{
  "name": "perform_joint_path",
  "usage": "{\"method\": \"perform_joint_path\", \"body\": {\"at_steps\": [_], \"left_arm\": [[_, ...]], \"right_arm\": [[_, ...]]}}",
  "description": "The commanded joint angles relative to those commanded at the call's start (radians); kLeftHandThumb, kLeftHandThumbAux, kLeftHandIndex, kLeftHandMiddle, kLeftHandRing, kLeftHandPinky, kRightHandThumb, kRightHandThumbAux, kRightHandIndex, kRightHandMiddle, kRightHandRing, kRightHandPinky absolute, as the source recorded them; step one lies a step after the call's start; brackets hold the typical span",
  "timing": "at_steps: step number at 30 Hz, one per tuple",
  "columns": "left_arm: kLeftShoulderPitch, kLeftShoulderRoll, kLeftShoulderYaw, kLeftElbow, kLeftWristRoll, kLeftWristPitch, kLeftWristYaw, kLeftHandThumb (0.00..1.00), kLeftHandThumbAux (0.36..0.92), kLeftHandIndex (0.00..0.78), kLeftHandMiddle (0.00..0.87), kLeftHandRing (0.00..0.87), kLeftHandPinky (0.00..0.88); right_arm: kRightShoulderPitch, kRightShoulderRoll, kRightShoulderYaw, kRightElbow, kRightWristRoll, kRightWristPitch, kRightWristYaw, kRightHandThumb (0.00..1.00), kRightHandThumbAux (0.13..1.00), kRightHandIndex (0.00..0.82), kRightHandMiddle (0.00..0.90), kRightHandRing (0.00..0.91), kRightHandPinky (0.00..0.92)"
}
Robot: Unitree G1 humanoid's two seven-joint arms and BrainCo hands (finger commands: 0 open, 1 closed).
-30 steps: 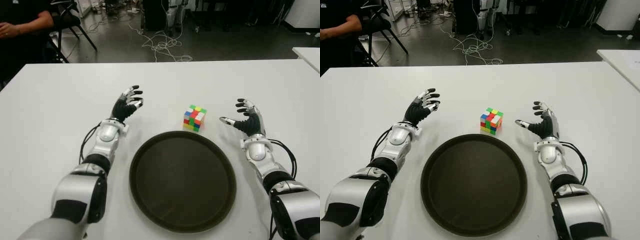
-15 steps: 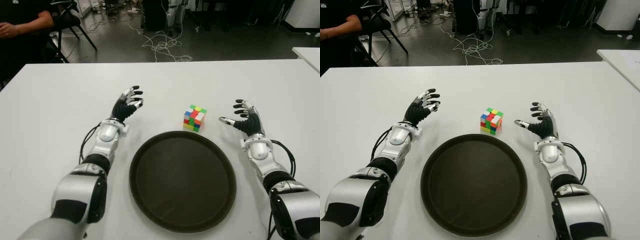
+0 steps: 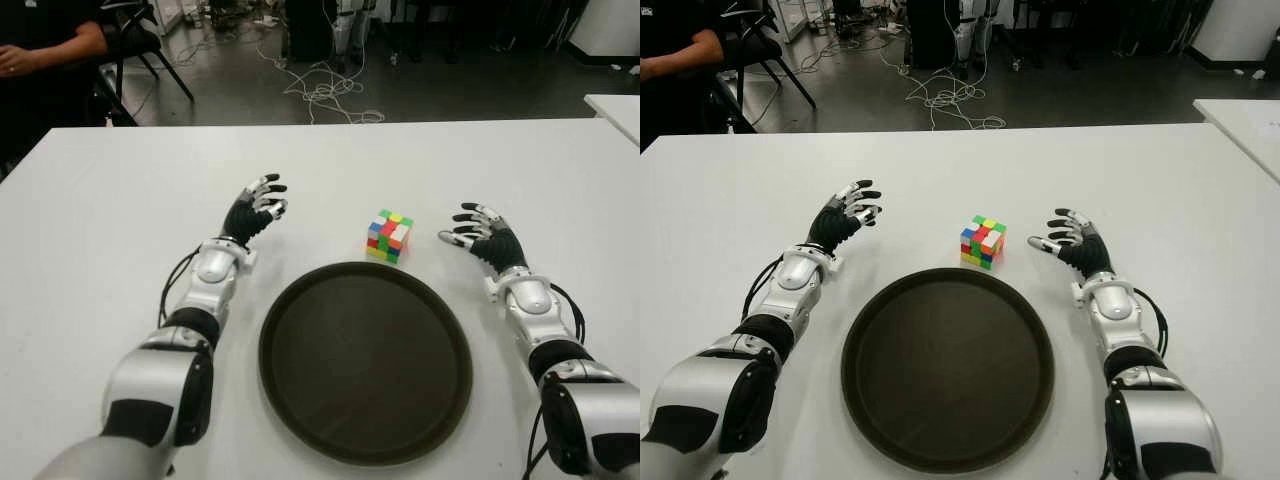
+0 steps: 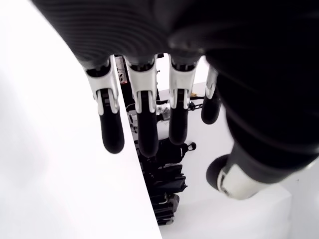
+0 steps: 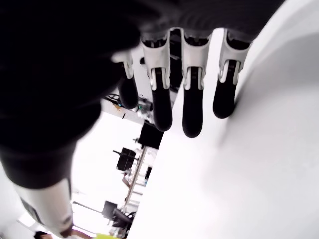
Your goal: Pick up the Rubik's Cube and put it in the plate
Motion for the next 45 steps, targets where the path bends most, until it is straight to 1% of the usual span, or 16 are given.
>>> {"method": "perform_joint_path", "body": {"at_steps": [7, 11, 15, 22, 26, 31, 38, 41, 45], "left_arm": [[-0.001, -0.001, 0.009, -0.001, -0.013, 0.02, -0.029, 0.186, 0.716, 0.183, 0.278, 0.321, 0.368], [-0.001, -0.002, 0.014, -0.002, -0.019, 0.028, -0.045, 0.192, 0.736, 0.194, 0.295, 0.337, 0.384], [0.0, -0.006, 0.023, -0.004, -0.029, 0.031, -0.058, 0.208, 0.757, 0.207, 0.304, 0.337, 0.375], [0.001, -0.009, 0.029, -0.006, -0.04, 0.025, -0.071, 0.22, 0.764, 0.217, 0.305, 0.337, 0.381], [0.003, -0.01, 0.028, -0.007, -0.041, 0.019, -0.072, 0.216, 0.762, 0.212, 0.298, 0.333, 0.38], [0.003, -0.01, 0.025, -0.008, -0.039, 0.018, -0.069, 0.204, 0.759, 0.21, 0.298, 0.332, 0.38], [0.005, -0.007, 0.018, -0.007, -0.031, 0.01, -0.059, 0.183, 0.753, 0.216, 0.303, 0.335, 0.381], [0.006, -0.005, 0.015, -0.008, -0.028, 0.005, -0.057, 0.186, 0.755, 0.223, 0.308, 0.337, 0.382], [0.006, -0.003, 0.014, -0.008, -0.028, 0.004, -0.052, 0.211, 0.744, 0.224, 0.302, 0.334, 0.384]], "right_arm": [[0.0, -0.001, -0.018, -0.002, 0.017, -0.001, 0.047, 0.0, 0.676, 0.209, 0.302, 0.315, 0.308], [-0.002, -0.004, -0.024, -0.004, 0.019, 0.007, 0.071, 0.0, 0.684, 0.207, 0.302, 0.322, 0.331], [-0.002, -0.011, -0.021, -0.008, 0.017, 0.018, 0.101, 0.0, 0.699, 0.2, 0.298, 0.317, 0.333], [0.0, -0.017, -0.015, -0.015, 0.008, 0.028, 0.115, 0.0, 0.711, 0.198, 0.299, 0.316, 0.332], [0.001, -0.019, -0.011, -0.017, 0.002, 0.029, 0.111, 0.0, 0.725, 0.203, 0.31, 0.327, 0.34], [0.002, -0.02, -0.009, -0.018, -0.001, 0.028, 0.105, 0.0, 0.731, 0.2, 0.306, 0.32, 0.331], [0.002, -0.022, 0.002, -0.019, -0.022, 0.014, 0.06, 0.0, 0.728, 0.191, 0.283, 0.302, 0.318], [0.001, -0.024, 0.013, -0.023, -0.041, -0.01, 0.019, 0.0, 0.727, 0.19, 0.279, 0.294, 0.301], [-0.031, -0.034, 0.033, -0.054, -0.081, -0.051, -0.057, 0.0, 0.729, 0.19, 0.272, 0.285, 0.29]]}}
